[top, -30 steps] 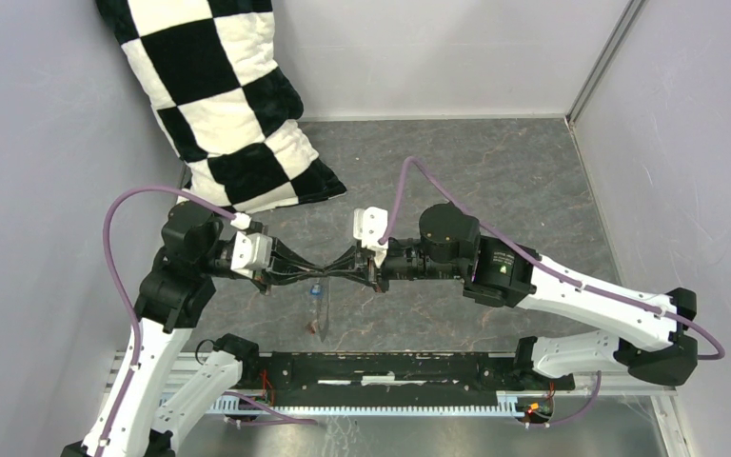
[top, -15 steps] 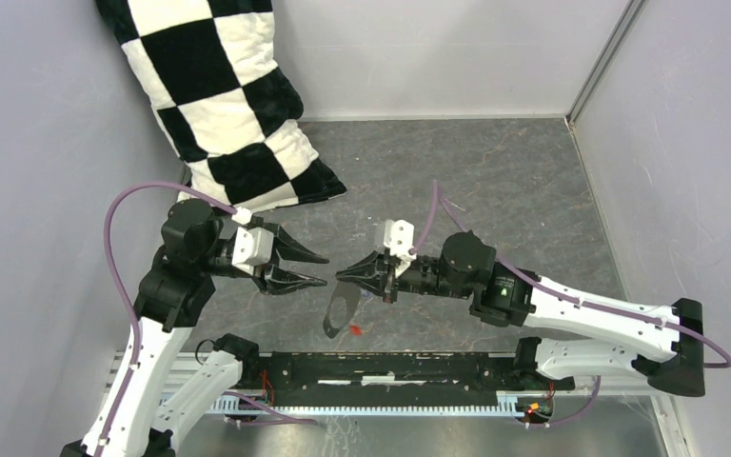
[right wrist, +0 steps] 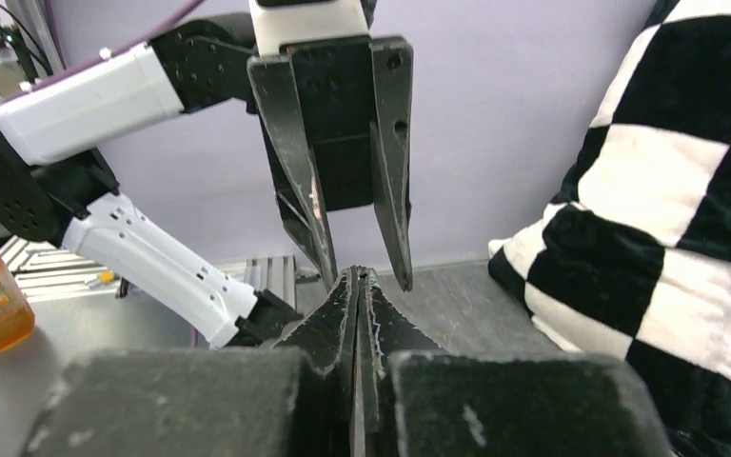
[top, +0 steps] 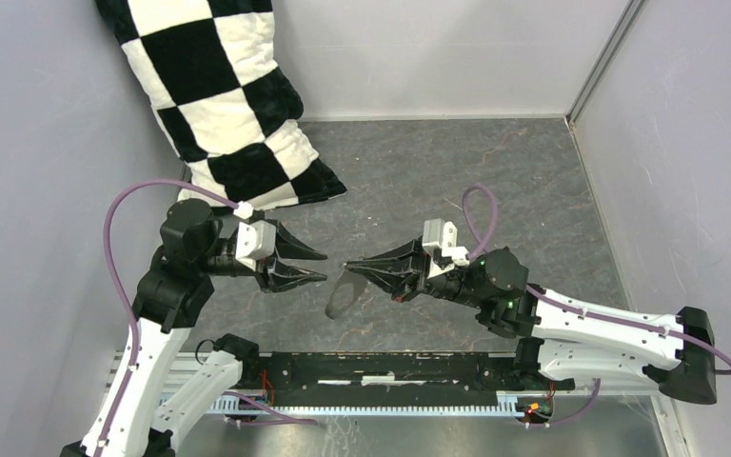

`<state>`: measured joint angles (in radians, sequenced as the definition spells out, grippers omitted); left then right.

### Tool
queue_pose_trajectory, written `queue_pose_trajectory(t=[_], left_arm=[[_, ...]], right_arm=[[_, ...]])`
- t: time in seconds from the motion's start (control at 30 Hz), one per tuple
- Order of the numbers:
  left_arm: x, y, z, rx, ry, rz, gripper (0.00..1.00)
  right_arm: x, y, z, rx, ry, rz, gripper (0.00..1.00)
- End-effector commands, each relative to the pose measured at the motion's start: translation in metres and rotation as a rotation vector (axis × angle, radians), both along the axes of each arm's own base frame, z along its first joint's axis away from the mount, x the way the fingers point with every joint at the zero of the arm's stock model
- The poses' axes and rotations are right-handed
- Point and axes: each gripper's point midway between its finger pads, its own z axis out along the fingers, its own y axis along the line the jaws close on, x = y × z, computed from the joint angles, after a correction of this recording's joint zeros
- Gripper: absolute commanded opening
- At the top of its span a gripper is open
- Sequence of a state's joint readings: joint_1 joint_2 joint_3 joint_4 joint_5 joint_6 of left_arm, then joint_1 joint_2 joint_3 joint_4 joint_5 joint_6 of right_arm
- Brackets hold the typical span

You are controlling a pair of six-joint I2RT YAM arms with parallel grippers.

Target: Put the keys on the keyring

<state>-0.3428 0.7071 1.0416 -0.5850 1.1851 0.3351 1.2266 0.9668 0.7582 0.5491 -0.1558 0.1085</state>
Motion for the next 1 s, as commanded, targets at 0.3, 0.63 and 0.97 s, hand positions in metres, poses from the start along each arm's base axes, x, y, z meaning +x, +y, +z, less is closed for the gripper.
queue_pose_trajectory(t=[0.3,0.63,0.97], left_arm=[[0.003,-0.009,0.02,-0.104,0.086,-0.014,0.4],[-0.014,-0.01,0.036,-0.144,0.14,-0.093,0.36],[-0.021,-0.009,0.03,-0.117,0.148,-0.125,0.35]], right_arm=[[-0.012,-0.007,0.042,0.209,-0.026,0.055,0.01],[-0.012,-0.004,0.04,0.258,-0.013,0.069,0.01],[-0.01,0.001,0.043,0.298,0.004,0.083,0.01]])
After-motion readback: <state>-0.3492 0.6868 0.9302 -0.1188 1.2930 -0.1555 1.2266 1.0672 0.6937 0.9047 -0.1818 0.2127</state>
